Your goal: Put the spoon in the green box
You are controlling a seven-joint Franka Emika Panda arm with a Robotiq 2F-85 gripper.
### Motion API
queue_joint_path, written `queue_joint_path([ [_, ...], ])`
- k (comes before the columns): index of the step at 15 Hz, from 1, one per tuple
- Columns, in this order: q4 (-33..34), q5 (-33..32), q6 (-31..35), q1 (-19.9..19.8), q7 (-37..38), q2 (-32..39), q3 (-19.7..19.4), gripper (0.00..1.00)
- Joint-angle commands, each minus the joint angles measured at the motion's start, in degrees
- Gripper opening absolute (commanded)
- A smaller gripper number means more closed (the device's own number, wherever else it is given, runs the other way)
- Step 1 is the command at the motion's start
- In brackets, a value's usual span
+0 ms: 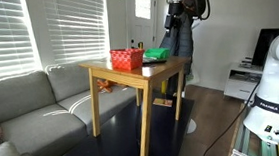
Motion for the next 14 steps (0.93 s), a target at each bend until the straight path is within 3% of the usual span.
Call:
queue_joint_path([
  [1,7.3,0.5,1.4,0.5,-3.9,8.4,-1.0,1.0],
  [14,19.0,0.3,5.2,-0.3,-3.8,26.8,-0.5,1.0],
])
